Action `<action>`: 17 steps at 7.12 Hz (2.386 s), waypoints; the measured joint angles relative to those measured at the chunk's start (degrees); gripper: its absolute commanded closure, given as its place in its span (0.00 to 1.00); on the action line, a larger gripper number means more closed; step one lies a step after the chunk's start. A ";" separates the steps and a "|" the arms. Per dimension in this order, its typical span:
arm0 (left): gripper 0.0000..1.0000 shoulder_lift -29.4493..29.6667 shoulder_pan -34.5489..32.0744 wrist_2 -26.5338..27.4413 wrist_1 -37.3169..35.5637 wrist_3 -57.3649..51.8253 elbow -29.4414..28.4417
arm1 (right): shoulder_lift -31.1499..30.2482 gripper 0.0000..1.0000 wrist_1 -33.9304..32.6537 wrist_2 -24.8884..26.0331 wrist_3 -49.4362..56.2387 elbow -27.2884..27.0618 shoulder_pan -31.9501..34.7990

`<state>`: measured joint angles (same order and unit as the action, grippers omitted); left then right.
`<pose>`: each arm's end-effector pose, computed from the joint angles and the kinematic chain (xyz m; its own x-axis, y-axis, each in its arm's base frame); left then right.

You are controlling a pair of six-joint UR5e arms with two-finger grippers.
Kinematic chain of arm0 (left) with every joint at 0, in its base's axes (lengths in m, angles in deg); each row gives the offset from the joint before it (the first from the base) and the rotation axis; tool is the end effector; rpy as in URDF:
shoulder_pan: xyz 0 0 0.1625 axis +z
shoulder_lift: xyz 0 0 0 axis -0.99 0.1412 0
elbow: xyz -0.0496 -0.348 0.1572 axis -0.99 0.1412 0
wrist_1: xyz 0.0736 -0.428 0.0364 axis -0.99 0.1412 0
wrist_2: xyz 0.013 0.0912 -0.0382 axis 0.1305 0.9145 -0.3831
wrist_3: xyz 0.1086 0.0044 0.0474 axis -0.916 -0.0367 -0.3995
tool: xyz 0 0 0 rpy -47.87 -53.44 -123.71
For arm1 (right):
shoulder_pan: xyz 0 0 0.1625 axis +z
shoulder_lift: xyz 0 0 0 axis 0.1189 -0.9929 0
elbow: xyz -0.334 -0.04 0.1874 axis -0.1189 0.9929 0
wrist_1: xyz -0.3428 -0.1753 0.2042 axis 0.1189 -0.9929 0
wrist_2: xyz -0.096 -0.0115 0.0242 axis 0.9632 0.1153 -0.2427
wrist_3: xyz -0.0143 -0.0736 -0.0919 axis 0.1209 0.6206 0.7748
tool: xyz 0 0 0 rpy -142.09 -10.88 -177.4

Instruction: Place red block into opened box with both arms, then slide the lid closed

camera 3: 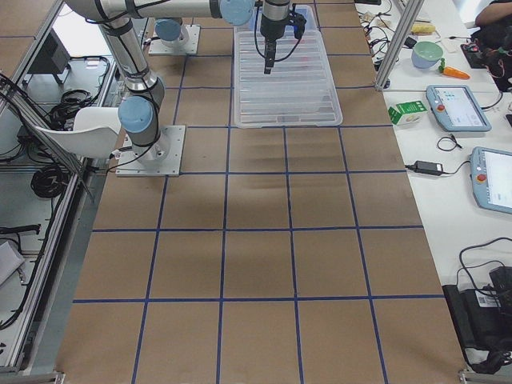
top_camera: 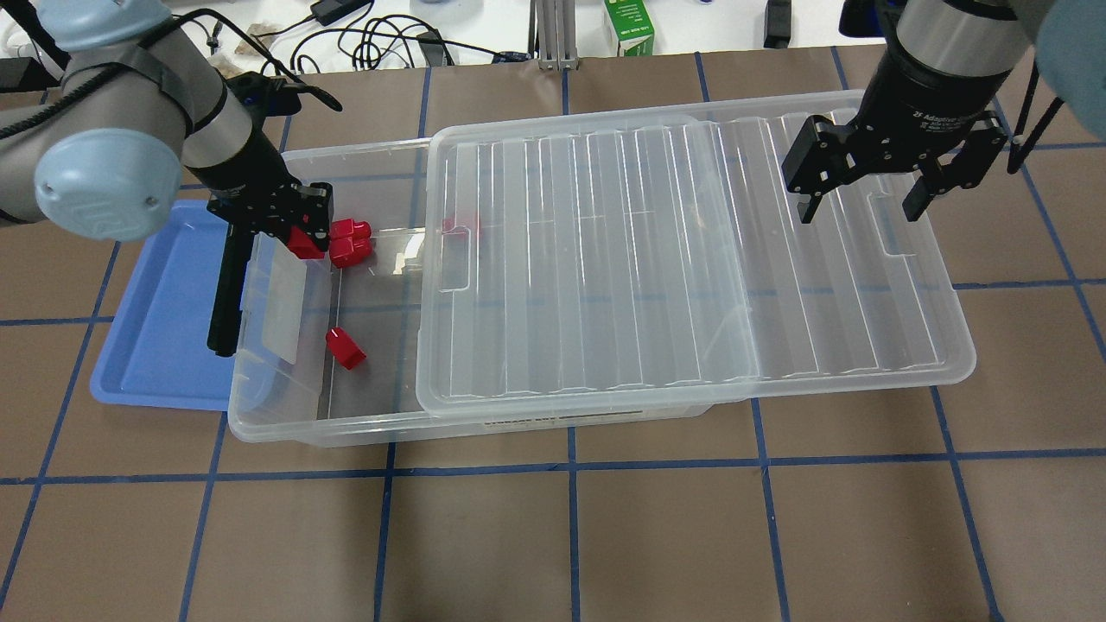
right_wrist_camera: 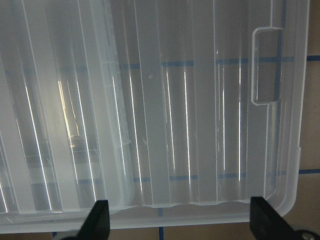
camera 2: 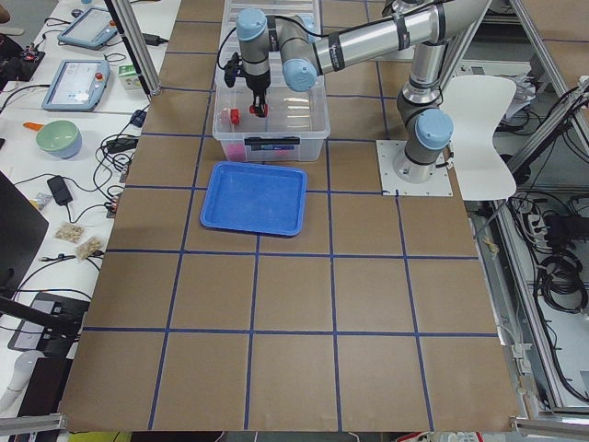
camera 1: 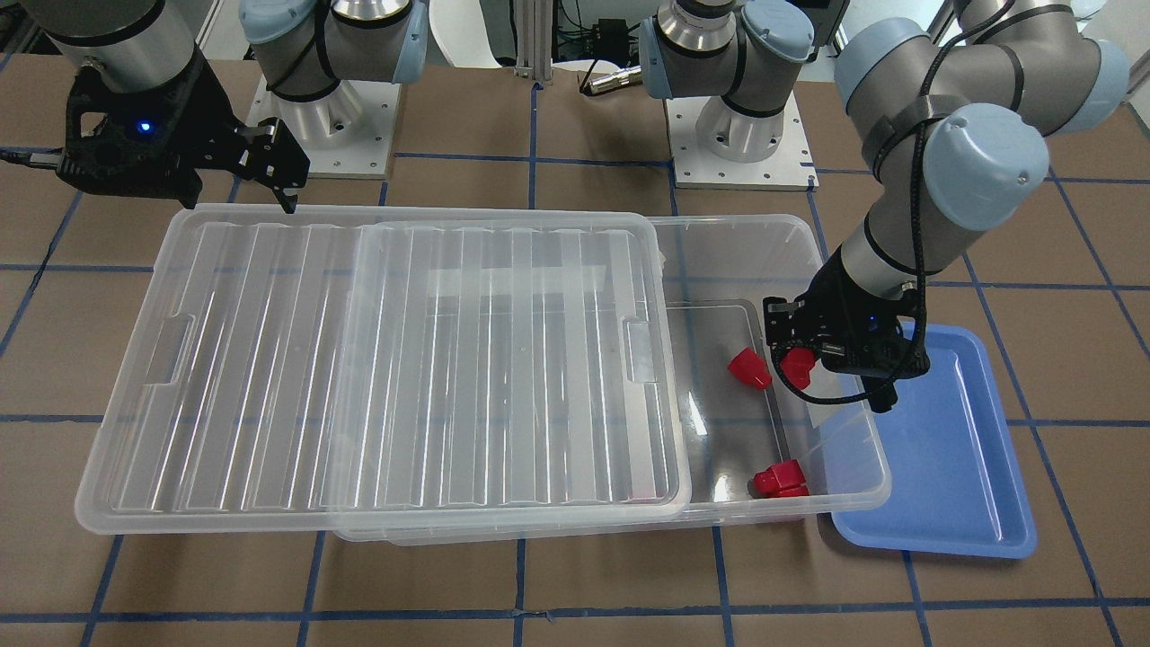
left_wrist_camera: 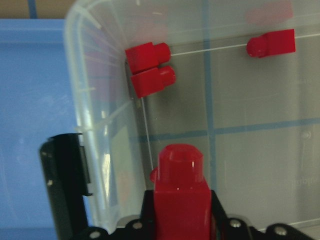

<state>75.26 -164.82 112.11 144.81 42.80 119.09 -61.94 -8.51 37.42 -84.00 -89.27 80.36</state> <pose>-0.0719 -0.5634 0.2835 -0.9959 0.0621 0.0658 0.0633 0.9978 0.0175 0.1079 -0.5028 0.4366 -0.9994 0.0346 0.0062 0.0350 0.9959 0.0834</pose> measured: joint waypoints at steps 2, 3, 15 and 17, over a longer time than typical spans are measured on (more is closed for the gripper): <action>1.00 0.62 -1.60 0.09 -4.97 0.96 4.56 | 0.00 0.00 0.03 0.11 0.11 0.00 -0.06; 1.00 0.95 -2.00 0.00 -9.08 1.31 7.26 | 0.00 0.00 0.05 0.10 0.10 -0.02 -0.07; 0.00 9.48 -2.08 -0.45 -20.38 2.70 10.43 | 0.22 0.00 0.05 0.15 0.42 -0.04 -0.16; 0.00 7.18 -2.09 -0.22 -18.17 2.61 7.29 | 0.28 0.00 -0.06 0.31 0.24 -0.03 -0.34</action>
<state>82.44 -166.91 111.89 126.64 45.41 126.38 -61.65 -8.57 37.73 -83.76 -89.30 80.02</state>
